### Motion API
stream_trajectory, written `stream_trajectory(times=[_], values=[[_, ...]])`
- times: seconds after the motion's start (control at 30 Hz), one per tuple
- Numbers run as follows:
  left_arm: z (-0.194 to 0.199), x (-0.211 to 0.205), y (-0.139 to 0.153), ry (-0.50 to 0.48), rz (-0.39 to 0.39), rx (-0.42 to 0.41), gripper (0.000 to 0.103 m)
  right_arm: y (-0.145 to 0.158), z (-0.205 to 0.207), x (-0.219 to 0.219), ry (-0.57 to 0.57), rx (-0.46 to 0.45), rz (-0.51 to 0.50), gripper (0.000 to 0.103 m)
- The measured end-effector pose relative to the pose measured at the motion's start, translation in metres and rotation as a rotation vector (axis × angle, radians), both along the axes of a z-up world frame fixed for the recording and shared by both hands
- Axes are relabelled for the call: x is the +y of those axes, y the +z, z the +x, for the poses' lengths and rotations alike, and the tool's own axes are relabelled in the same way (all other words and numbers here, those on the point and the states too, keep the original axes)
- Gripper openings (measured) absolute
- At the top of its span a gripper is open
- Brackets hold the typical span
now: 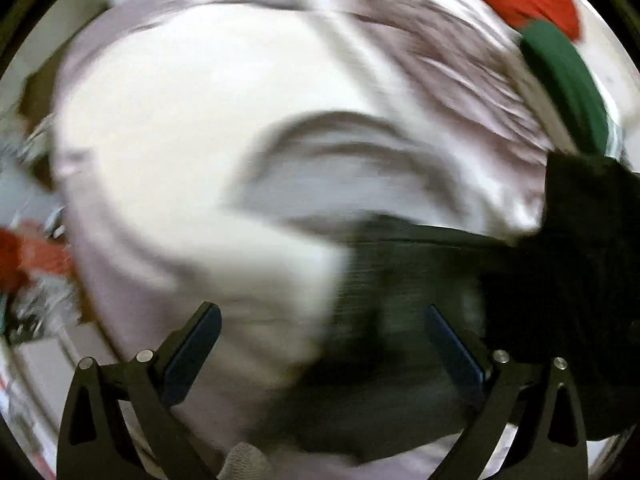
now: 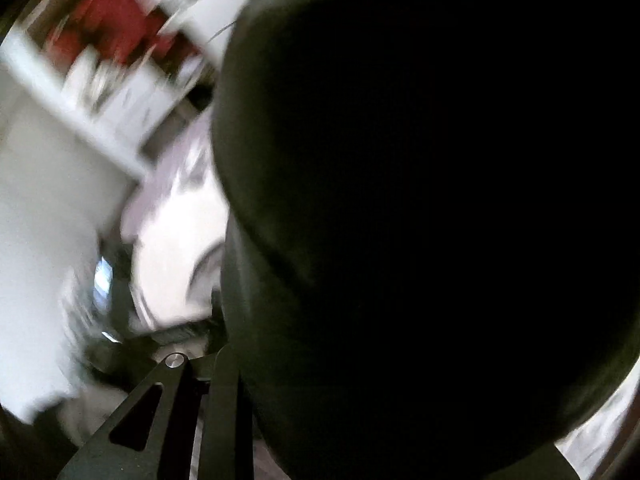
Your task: Fold large clothes
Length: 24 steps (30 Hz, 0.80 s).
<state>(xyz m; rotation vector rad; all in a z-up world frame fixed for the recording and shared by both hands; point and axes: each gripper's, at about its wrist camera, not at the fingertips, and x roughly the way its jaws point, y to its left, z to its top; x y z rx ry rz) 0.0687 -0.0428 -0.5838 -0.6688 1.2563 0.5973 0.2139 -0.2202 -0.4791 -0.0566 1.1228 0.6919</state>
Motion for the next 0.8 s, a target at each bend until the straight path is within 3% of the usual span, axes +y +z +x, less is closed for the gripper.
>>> stream_trajectory(times=[0.1,0.23,0.33,0.37,0.4,0.47,0.57,0.7,0.8], values=[[-0.06,0.038,-0.012,0.097,0.018,0.08,0.103,-0.016,-0.053,0.084,0.209,-0.078,-0.157,0.026],[-0.119,0.063,-0.027,0.21,0.009,0.122,0.103,-0.082,-0.125,0.172,0.433,-0.057,-0.332,0.027],[-0.139,0.07,-0.036,0.258,-0.011,0.126,0.103,-0.136,-0.161,0.211,0.51,-0.013,-0.488,0.045],[-0.141,0.07,-0.039,0.266,-0.02,0.122,0.103,-0.141,-0.166,0.217,0.535,0.015,-0.498,0.06],[-0.145,0.071,-0.039,0.269,-0.024,0.122,0.103,-0.14,-0.167,0.221,0.548,0.084,-0.466,0.074],[-0.15,0.067,-0.039,0.276,-0.035,0.115,0.103,-0.123,-0.164,0.22,0.557,0.218,-0.382,0.077],[-0.156,0.067,-0.03,0.289,-0.063,0.084,0.103,-0.089,-0.141,0.199,0.529,0.332,-0.281,0.078],[-0.153,0.052,-0.01,0.3,-0.084,0.031,0.103,-0.057,-0.078,0.147,0.346,0.554,-0.064,0.082],[-0.151,0.043,0.003,0.316,-0.071,0.008,0.103,-0.053,-0.055,0.08,0.2,0.604,0.042,0.082]])
